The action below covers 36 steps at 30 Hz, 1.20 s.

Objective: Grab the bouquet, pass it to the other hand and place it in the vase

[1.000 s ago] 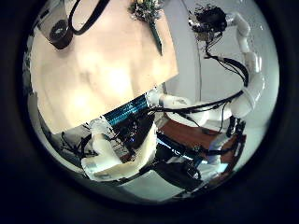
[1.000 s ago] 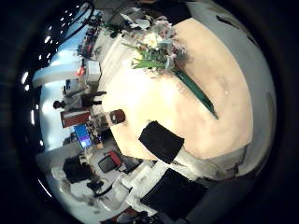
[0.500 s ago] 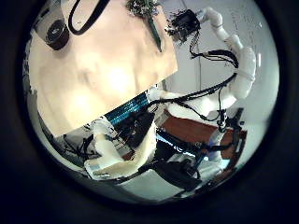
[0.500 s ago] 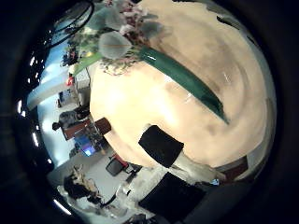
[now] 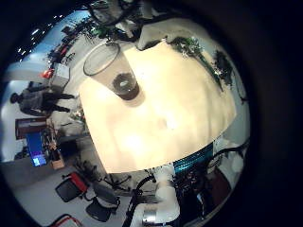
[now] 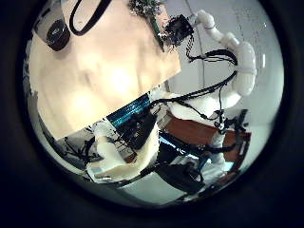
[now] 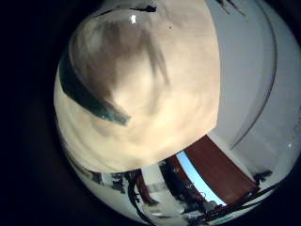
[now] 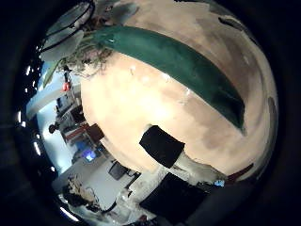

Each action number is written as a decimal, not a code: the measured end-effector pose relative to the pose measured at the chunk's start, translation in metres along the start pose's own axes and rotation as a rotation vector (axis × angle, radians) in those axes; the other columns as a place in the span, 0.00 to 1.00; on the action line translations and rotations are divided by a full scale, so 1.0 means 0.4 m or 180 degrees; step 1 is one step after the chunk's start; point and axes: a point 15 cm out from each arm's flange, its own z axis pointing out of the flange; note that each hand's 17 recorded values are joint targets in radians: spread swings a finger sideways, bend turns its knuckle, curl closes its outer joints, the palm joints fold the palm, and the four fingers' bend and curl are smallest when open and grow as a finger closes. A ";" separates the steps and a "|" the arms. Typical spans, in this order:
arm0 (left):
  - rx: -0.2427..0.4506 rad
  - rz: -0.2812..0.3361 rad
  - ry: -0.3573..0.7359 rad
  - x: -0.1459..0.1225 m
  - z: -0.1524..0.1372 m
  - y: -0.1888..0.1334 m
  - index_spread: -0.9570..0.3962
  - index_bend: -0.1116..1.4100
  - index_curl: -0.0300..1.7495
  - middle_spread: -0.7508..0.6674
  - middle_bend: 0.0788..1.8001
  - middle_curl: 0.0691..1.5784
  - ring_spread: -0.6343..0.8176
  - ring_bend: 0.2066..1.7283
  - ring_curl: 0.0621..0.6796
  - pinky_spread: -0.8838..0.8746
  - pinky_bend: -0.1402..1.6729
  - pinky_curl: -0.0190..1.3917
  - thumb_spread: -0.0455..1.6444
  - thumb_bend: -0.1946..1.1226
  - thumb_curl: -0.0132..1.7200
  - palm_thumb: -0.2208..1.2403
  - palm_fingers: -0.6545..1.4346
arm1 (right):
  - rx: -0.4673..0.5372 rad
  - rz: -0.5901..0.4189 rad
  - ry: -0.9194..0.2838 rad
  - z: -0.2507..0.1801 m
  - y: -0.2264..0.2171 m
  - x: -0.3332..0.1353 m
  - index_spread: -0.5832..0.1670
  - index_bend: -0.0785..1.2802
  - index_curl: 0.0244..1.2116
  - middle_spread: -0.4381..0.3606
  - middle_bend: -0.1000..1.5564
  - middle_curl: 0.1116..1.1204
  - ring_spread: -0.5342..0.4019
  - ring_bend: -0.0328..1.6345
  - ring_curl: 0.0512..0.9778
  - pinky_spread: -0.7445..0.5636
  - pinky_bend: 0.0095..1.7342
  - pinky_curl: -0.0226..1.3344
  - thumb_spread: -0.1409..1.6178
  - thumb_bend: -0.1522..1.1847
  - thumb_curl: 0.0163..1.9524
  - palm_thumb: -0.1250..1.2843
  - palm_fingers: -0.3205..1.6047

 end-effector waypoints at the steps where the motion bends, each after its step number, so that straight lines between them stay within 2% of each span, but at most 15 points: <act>1: 0.0003 0.0001 -0.0001 0.000 -0.001 0.001 0.65 0.20 0.23 0.73 0.06 0.15 0.81 0.16 0.21 0.87 0.32 0.11 0.67 0.13 0.18 0.30 0.38 | -0.0009 0.0004 0.0005 0.008 -0.003 -0.002 0.61 0.19 0.27 0.67 0.29 0.29 0.59 0.48 0.24 0.80 0.31 0.15 0.72 0.10 0.17 0.35 0.36; 6: -0.0002 -0.0004 0.0000 0.001 -0.001 0.002 0.65 0.20 0.23 0.73 0.06 0.15 0.81 0.16 0.21 0.87 0.32 0.11 0.67 0.13 0.18 0.30 0.38 | -0.0092 -0.0006 0.0033 0.047 -0.010 -0.013 0.61 0.20 0.27 0.66 0.31 0.30 0.59 0.48 0.23 0.80 0.30 0.14 0.71 0.10 0.17 0.36 0.37; 10: 0.0009 -0.0010 -0.0009 -0.002 -0.003 0.001 0.65 0.20 0.23 0.73 0.06 0.15 0.81 0.16 0.21 0.87 0.32 0.11 0.67 0.13 0.18 0.30 0.38 | -0.0160 -0.0057 0.0064 0.072 -0.009 -0.030 0.59 0.21 0.29 0.63 0.35 0.32 0.56 0.49 0.23 0.77 0.27 0.12 0.71 0.10 0.18 0.39 0.42; 17: 0.0028 -0.0012 -0.0015 -0.001 -0.011 0.004 0.65 0.20 0.23 0.73 0.06 0.15 0.81 0.16 0.21 0.86 0.32 0.11 0.67 0.13 0.18 0.30 0.38 | -0.0263 -0.0106 0.0282 0.105 -0.006 -0.017 0.50 0.26 0.33 0.51 0.41 0.37 0.44 0.55 0.26 0.66 0.26 0.09 0.69 0.10 0.19 0.47 0.54; 22: 0.0032 -0.0015 -0.0011 -0.001 -0.012 0.006 0.65 0.20 0.23 0.73 0.06 0.15 0.81 0.16 0.21 0.86 0.33 0.11 0.68 0.13 0.18 0.30 0.38 | -0.0308 -0.0113 0.0346 0.114 -0.003 -0.012 0.38 0.29 0.36 0.38 0.45 0.41 0.33 0.59 0.29 0.46 0.37 0.10 0.68 0.11 0.20 0.53 0.73; 25: 0.0042 -0.0019 -0.0013 -0.001 -0.014 0.005 0.65 0.20 0.23 0.73 0.06 0.15 0.81 0.16 0.21 0.86 0.33 0.11 0.68 0.13 0.18 0.30 0.38 | -0.0271 -0.0123 0.0348 0.101 -0.004 -0.013 0.32 0.39 0.43 0.33 0.52 0.47 0.30 0.63 0.35 0.33 0.45 0.14 0.67 0.11 0.21 0.58 0.87; 26: 0.0040 -0.0019 -0.0017 -0.001 -0.015 0.007 0.65 0.20 0.23 0.73 0.06 0.15 0.81 0.16 0.21 0.86 0.33 0.11 0.68 0.13 0.18 0.30 0.38 | -0.0240 -0.0131 0.0367 0.090 -0.005 -0.010 0.31 0.44 0.46 0.32 0.55 0.49 0.30 0.65 0.37 0.30 0.48 0.16 0.67 0.12 0.22 0.61 0.89; 28: 0.0040 -0.0019 -0.0017 -0.001 -0.015 0.007 0.65 0.20 0.23 0.73 0.06 0.15 0.81 0.16 0.21 0.86 0.33 0.11 0.68 0.13 0.18 0.30 0.38 | -0.0142 -0.0147 0.0404 0.057 -0.007 -0.007 0.28 0.53 0.52 0.30 0.61 0.54 0.30 0.71 0.42 0.28 0.58 0.21 0.66 0.14 0.23 0.68 0.89; 31: 0.0051 -0.0015 -0.0010 0.002 -0.018 0.009 0.65 0.20 0.23 0.73 0.06 0.15 0.81 0.16 0.21 0.86 0.33 0.11 0.68 0.13 0.18 0.30 0.38 | 0.0099 -0.0163 0.0392 -0.010 -0.012 -0.009 0.27 0.61 0.58 0.29 0.66 0.59 0.31 0.76 0.46 0.29 0.65 0.26 0.66 0.16 0.25 0.75 0.86; 36: 0.0050 -0.0018 -0.0014 0.000 -0.018 0.013 0.65 0.20 0.23 0.73 0.06 0.15 0.81 0.16 0.22 0.86 0.33 0.11 0.68 0.13 0.18 0.31 0.39 | 0.0779 -0.0150 0.0282 -0.167 -0.023 0.015 0.30 0.73 0.68 0.30 0.76 0.67 0.32 0.82 0.53 0.34 0.77 0.34 0.65 0.20 0.29 0.86 0.81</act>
